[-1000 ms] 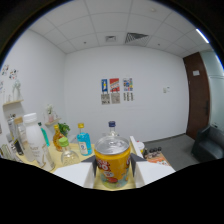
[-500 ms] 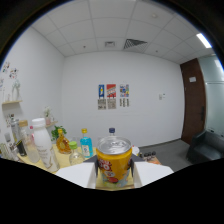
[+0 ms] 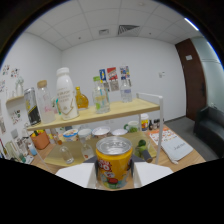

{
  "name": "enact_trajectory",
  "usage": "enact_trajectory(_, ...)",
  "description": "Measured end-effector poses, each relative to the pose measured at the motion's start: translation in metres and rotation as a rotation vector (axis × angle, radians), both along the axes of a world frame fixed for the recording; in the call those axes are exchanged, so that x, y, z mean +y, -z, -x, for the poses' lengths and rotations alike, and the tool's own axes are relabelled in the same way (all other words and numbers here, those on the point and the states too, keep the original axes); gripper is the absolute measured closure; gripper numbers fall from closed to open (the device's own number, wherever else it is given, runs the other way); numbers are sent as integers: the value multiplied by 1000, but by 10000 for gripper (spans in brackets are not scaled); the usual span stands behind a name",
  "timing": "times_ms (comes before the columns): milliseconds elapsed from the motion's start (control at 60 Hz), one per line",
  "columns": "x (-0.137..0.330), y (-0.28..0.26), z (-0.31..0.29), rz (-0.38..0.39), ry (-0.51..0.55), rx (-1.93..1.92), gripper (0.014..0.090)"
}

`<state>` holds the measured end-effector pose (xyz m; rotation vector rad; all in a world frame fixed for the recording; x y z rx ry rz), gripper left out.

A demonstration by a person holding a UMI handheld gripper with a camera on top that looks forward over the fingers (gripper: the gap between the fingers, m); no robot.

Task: Make me a cup of Vodka Sunrise.

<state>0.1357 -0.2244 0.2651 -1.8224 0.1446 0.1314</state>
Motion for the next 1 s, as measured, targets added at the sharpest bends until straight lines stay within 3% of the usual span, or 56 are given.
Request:
enact_trajectory(133, 1, 67, 16, 106, 2, -13, 543)
enact_trajectory(250, 4, 93, 22, 146, -12, -155, 540)
enact_trajectory(833, 23, 60, 26, 66, -232, -1503, 542)
enact_trajectory(1000, 27, 63, 33, 91, -302, -1864, 544)
